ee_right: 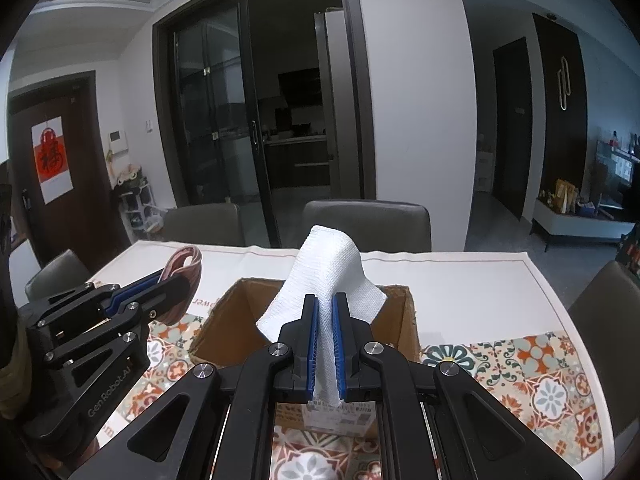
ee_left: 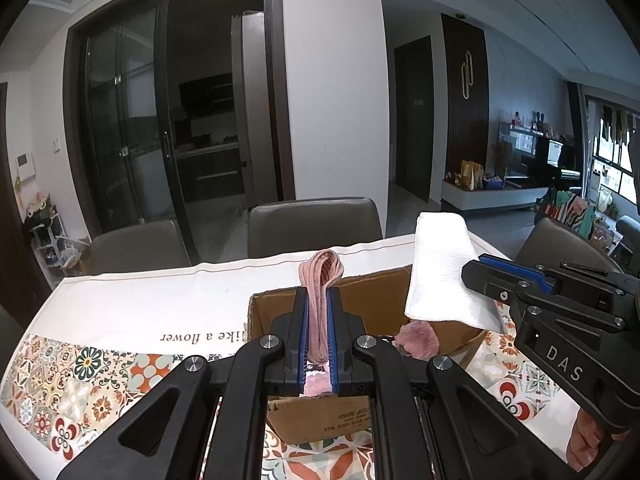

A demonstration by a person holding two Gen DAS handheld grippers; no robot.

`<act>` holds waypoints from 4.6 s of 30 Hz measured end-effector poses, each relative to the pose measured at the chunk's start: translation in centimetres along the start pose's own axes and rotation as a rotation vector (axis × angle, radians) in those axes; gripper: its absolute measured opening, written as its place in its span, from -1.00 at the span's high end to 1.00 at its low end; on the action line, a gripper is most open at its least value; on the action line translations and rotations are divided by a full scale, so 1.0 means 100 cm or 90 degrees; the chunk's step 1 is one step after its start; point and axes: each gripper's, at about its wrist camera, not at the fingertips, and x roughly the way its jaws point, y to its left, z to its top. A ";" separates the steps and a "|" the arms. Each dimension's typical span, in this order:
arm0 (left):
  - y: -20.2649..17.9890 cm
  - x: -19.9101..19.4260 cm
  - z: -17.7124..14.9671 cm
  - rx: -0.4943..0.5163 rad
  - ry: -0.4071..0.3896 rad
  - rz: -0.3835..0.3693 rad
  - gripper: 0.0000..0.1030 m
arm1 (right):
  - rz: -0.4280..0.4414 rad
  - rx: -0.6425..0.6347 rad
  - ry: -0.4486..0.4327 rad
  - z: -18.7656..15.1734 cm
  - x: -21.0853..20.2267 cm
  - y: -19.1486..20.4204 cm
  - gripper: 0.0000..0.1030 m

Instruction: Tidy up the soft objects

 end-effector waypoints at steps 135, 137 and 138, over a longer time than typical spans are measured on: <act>-0.075 -0.290 -0.110 -0.050 -0.043 0.128 -0.98 | -0.056 0.027 -0.035 -0.107 -0.272 0.021 -0.33; -0.076 -0.293 -0.111 -0.049 -0.045 0.128 -0.98 | -0.056 0.025 -0.036 -0.107 -0.273 0.021 -0.33; -0.076 -0.292 -0.111 -0.049 -0.045 0.128 -0.98 | -0.057 0.024 -0.036 -0.107 -0.273 0.021 -0.33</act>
